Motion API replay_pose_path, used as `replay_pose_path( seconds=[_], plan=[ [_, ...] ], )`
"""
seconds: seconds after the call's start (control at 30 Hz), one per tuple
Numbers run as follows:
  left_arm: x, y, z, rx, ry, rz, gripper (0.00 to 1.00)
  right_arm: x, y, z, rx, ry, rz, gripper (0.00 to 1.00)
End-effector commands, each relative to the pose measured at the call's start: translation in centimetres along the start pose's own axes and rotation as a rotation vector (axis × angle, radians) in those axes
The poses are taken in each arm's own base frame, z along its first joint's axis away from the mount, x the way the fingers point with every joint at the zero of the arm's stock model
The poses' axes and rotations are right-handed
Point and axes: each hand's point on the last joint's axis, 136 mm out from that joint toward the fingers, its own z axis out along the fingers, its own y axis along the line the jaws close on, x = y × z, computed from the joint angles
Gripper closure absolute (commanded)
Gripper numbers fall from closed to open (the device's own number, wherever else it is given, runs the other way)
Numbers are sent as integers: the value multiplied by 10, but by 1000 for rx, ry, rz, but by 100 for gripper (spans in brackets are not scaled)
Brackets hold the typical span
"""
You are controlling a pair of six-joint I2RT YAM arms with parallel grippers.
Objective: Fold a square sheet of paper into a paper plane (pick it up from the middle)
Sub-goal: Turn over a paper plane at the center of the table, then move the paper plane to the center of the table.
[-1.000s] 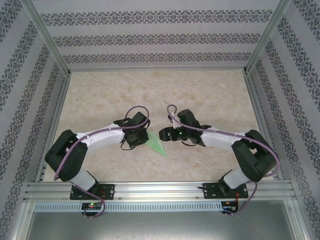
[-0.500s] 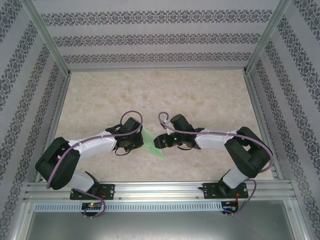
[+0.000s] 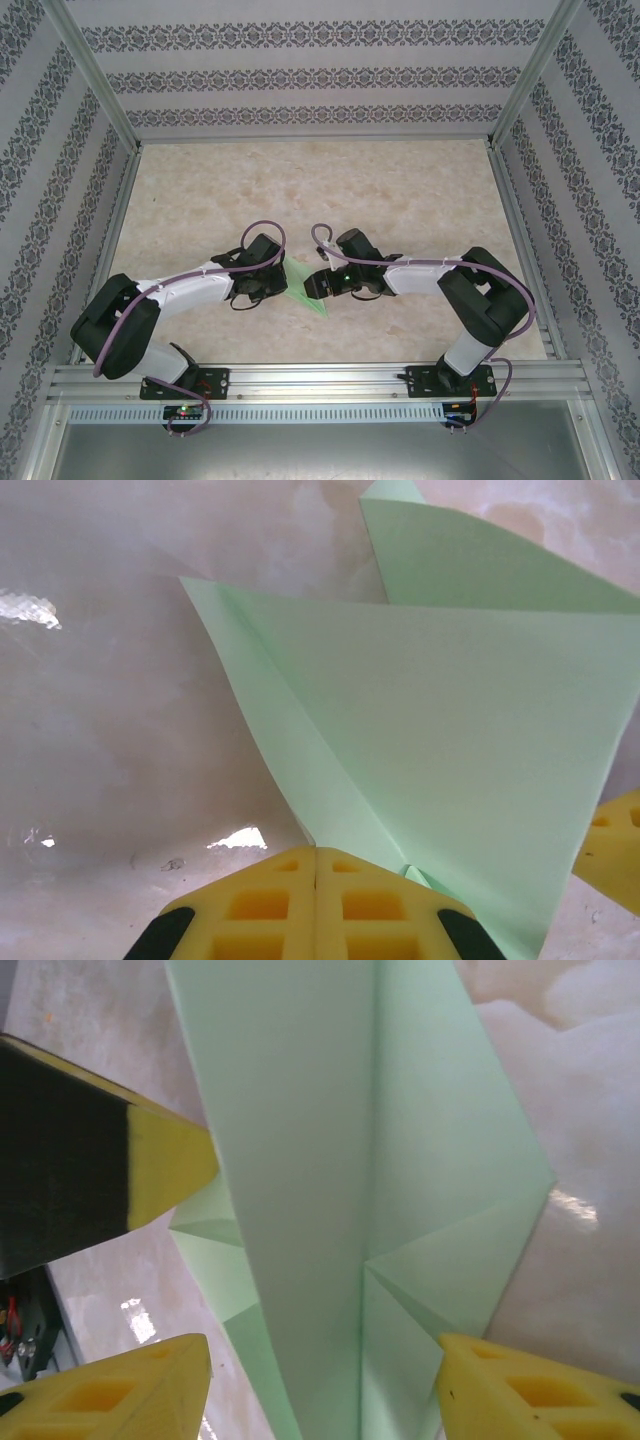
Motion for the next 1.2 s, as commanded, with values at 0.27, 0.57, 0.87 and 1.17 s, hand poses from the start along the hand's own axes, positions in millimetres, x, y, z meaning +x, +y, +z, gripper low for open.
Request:
replay_pose_path(
  seconds=[0.27, 0.57, 0.87, 1.17],
  plan=[
    [-7, -9, -3, 23, -9, 19, 100, -1, 21, 3, -38, 0, -70, 39],
    [-7, -10, -4, 26, -8, 22, 100, -1, 13, 9, 84, 9, -149, 45],
    [-6, -8, -4, 21, -8, 20, 100, -1, 10, 13, 142, 7, -215, 53],
    [-6, -9, -4, 26, -8, 19, 100, 3, 12, 20, 171, 45, -263, 61]
  ],
)
